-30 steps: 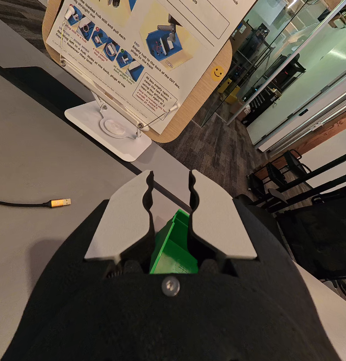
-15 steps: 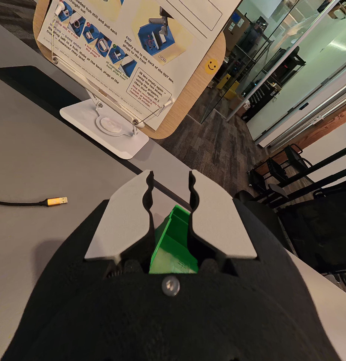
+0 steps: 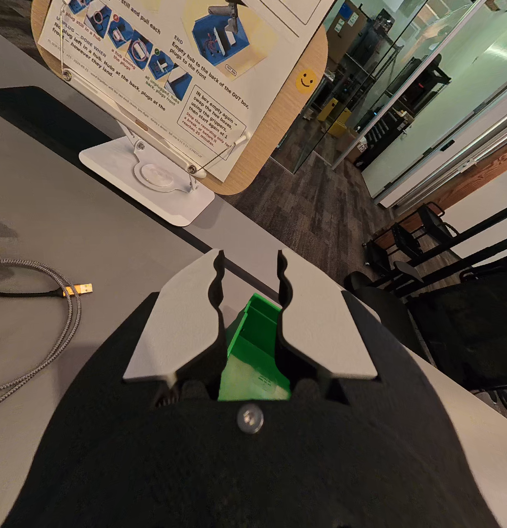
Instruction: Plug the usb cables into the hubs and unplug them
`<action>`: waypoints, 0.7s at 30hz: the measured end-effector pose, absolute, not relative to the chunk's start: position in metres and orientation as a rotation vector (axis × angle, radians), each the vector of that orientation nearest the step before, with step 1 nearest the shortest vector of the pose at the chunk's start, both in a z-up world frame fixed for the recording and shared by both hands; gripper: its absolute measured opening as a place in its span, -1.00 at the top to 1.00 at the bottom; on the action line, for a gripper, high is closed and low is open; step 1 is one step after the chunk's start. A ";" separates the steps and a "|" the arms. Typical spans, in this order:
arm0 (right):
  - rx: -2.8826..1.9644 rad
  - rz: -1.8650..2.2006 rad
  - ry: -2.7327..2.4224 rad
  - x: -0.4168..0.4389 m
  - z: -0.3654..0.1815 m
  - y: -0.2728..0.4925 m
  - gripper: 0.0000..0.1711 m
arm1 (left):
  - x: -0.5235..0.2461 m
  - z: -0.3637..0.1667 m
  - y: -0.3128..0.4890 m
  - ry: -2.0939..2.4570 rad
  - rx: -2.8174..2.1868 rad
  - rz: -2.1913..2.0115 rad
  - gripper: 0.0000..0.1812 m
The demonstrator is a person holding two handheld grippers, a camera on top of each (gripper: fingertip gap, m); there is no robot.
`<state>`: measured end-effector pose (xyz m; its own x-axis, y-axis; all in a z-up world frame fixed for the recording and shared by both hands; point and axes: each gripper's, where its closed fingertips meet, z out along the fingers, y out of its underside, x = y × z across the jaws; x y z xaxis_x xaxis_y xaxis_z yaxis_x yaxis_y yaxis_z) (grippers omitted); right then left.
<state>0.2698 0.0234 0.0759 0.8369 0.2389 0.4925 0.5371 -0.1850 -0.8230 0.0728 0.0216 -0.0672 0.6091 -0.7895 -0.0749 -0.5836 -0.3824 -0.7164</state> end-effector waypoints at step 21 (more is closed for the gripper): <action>-1.804 -0.280 -0.646 0.268 0.063 0.029 0.56 | -0.215 -0.082 0.065 1.813 -2.131 0.222 0.50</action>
